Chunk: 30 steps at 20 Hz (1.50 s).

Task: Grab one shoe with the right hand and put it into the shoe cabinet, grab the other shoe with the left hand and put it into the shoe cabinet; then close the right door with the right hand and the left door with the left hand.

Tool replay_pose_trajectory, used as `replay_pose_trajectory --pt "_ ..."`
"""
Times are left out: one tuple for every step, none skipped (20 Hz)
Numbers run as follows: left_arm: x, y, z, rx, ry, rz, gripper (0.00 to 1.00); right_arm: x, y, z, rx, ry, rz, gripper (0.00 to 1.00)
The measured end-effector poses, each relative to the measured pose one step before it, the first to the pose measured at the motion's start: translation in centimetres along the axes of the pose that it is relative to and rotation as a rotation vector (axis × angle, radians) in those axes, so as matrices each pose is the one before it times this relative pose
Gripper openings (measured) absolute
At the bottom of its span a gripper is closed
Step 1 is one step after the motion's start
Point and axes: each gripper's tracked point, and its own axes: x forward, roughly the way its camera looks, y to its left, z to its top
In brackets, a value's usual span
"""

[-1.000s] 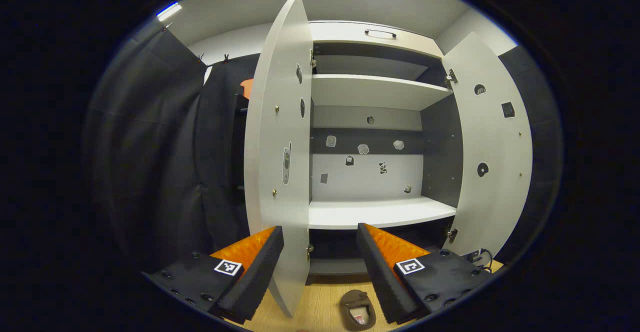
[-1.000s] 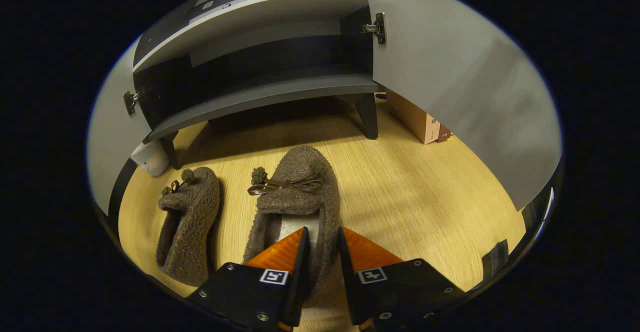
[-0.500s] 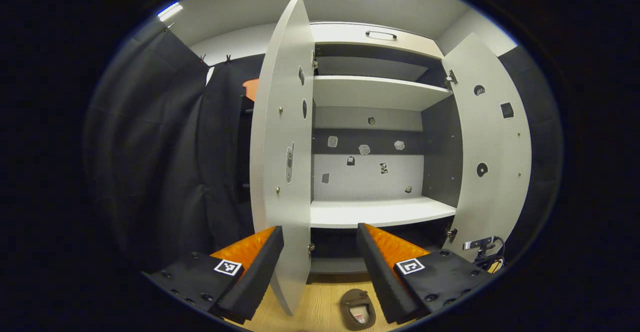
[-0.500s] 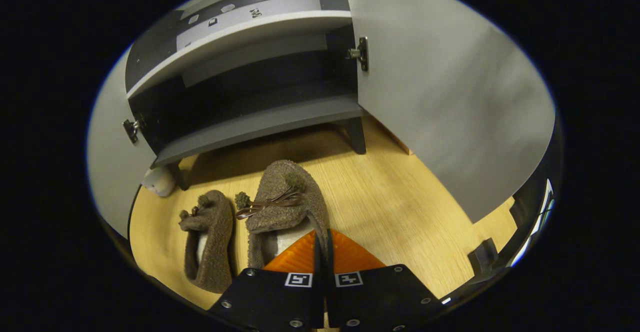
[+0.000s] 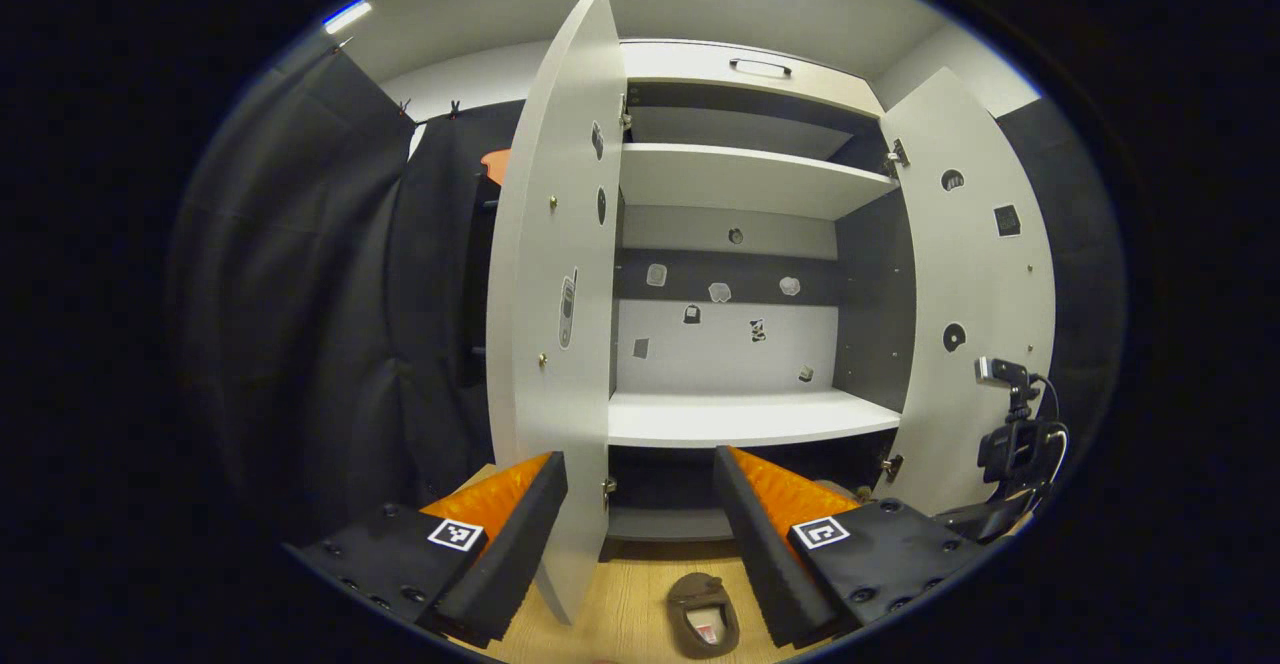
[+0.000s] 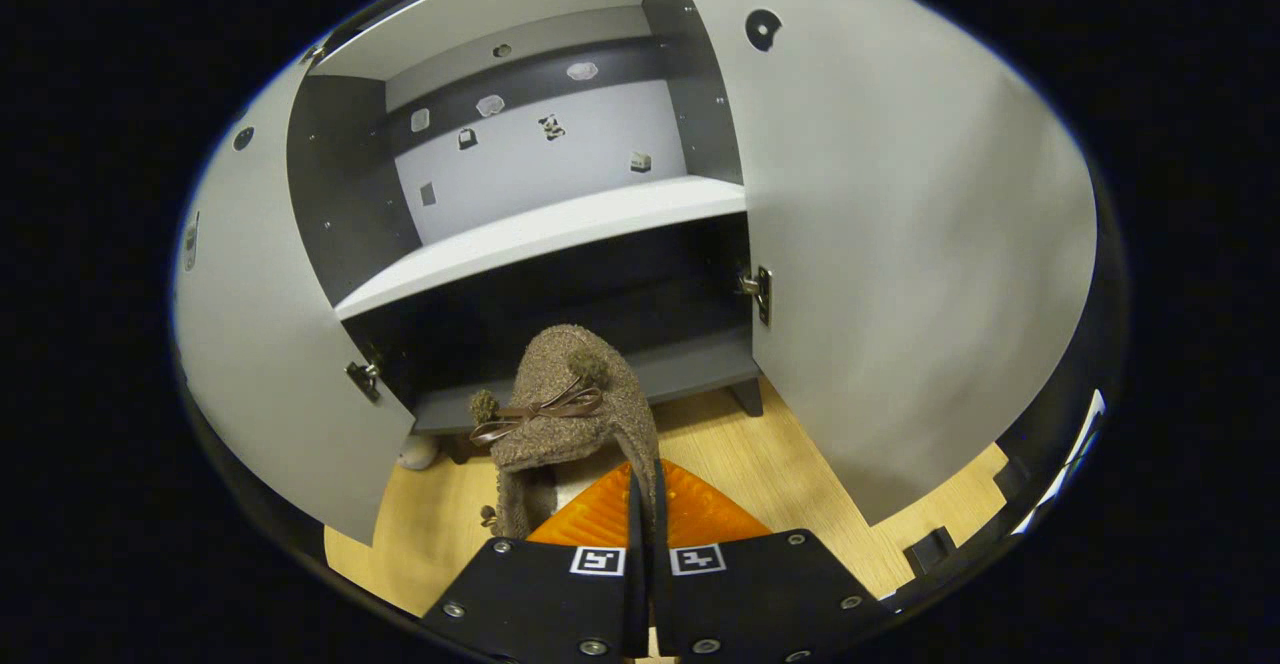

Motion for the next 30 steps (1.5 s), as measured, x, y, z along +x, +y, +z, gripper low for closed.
replay_pose_trajectory --pt "-0.050 0.095 0.037 0.00430 -0.00182 0.00280 0.96 -0.178 0.885 1.375 0.00200 -0.01346 0.01523 0.02" --pt "-0.012 0.100 0.018 0.00511 -0.00209 0.00386 0.94 -0.005 0.926 1.268 0.00325 -0.01085 0.01337 0.02" --pt "-0.041 0.117 0.011 0.00244 -0.00266 0.00269 0.94 -0.080 0.944 1.151 0.00270 -0.01601 0.01237 0.02" --pt "-0.031 0.126 -0.023 -0.00018 -0.00167 0.00341 0.96 0.152 0.792 1.225 0.00253 -0.01528 0.01045 0.02" --pt "-0.089 0.196 -0.106 -0.00088 -0.00118 0.00468 0.94 0.118 0.794 1.152 -0.00020 -0.01377 0.01081 0.02" --pt "-0.021 0.174 -0.055 -0.00030 -0.00062 0.00500 0.94 0.272 0.809 1.340 0.00327 -0.01700 0.01096 0.02" --pt "0.020 0.179 -0.126 -0.00018 0.00187 0.00620 0.94 0.257 0.754 1.452 0.00453 -0.01657 0.00927 0.02" --pt "-0.028 0.080 -0.175 -0.00067 0.00450 0.00236 0.94 0.548 0.626 1.575 0.00515 -0.01862 0.00776 0.02" --pt "-0.078 0.077 -0.189 -0.00153 0.00210 0.00197 0.94 0.564 0.346 1.508 0.00425 -0.02036 0.00127 0.02" --pt "0.071 0.131 -0.059 -0.00090 0.00048 0.00305 0.94 0.738 0.436 1.737 -0.00007 -0.02259 -0.00258 0.02" --pt "-0.046 0.095 -0.109 -0.00181 0.00038 0.00389 0.94 1.171 0.228 1.547 -0.00091 -0.02325 -0.00583 0.02" --pt "-0.078 0.108 -0.121 -0.00607 0.00063 0.00473 0.94 0.865 0.217 1.336 -0.00392 -0.01470 -0.01212 0.02" --pt "0.067 0.007 -0.196 -0.00899 0.00236 0.00240 0.94 0.899 0.342 1.317 -0.00040 -0.01903 -0.00798 0.01" --pt "0.004 -0.012 -0.225 -0.00482 0.00199 0.00018 0.94 1.197 0.254 1.089 0.00022 -0.01462 -0.00880 0.01" --pt "0.057 0.099 -0.191 0.00093 0.00078 0.00627 0.96 1.081 0.230 0.787 0.00079 -0.00796 -0.00752 0.02" --pt "0.006 0.093 -0.193 0.00465 0.00318 0.00634 0.96 1.209 0.111 0.731 -0.00055 -0.00513 -0.00802 0.02" --pt "-0.096 0.062 -0.219 0.00314 0.00130 0.00300 0.96 1.228 -0.072 0.506 -0.00528 -0.00157 -0.01410 0.01" --pt "-0.127 0.009 -0.071 0.00280 0.00103 0.00384 0.94 1.289 -0.127 0.510 -0.00980 -0.00433 -0.01622 0.02" --pt "-0.070 0.059 -0.173 0.00046 0.00123 0.00348 0.96 1.148 -0.275 0.430 -0.01016 -0.00392 -0.01845 0.02" --pt "-0.093 -0.023 -0.161 -0.00267 0.00139 0.00118 0.96 1.426 -0.264 0.147 -0.00732 0.00609 -0.01738 0.02" --pt "-0.124 -0.128 -0.227 -0.00253 0.00377 -0.00282 0.96 1.304 -0.210 -0.354 0.00472 0.02609 -0.01819 0.02" --pt "-0.034 -0.112 -0.277 0.00050 0.00784 -0.00169 0.96 1.227 -0.069 -0.297 0.01702 0.02781 -0.01435 0.02" --pt "-0.014 -0.105 -0.188 0.00286 0.00621 -0.00218 0.97 1.215 -0.040 -0.209 0.01185 0.01928 -0.01143 0.02" --pt "-0.063 -0.014 -0.004 0.00326 0.00214 -0.00090 0.97 1.005 -0.141 -0.269 0.00108 0.01361 -0.01106 0.02" --pt "-0.098 -0.001 0.044 0.00285 -0.00181 0.00013 0.96 0.748 -0.338 -0.365 -0.00448 0.01421 -0.01332 0.01" --pt "-0.041 0.025 0.095 0.00238 -0.00146 -0.00099 0.96 0.581 -0.433 -0.095 0.00000 0.00429 -0.01396 0.01" --pt "-0.009 0.009 -0.032 0.00296 0.00168 -0.00283 0.96 0.396 0.023 -0.053 0.00660 0.00753 0.00620 0.02" --pt "-0.033 -0.041 -0.010 0.00124 0.00163 -0.00217 0.96 0.093 0.032 0.082 0.00492 0.00206 0.00446 0.06" --pt "0.010 -0.047 -0.096 -0.00028 0.00209 -0.00377 0.96 -0.268 -0.293 0.450 0.00086 -0.01274 -0.00051 0.08" --pt "0.011 -0.177 -0.093 -0.00001 0.00442 -0.00345 0.96 -0.253 -0.098 0.766 -0.00501 -0.02657 0.00213 0.16"
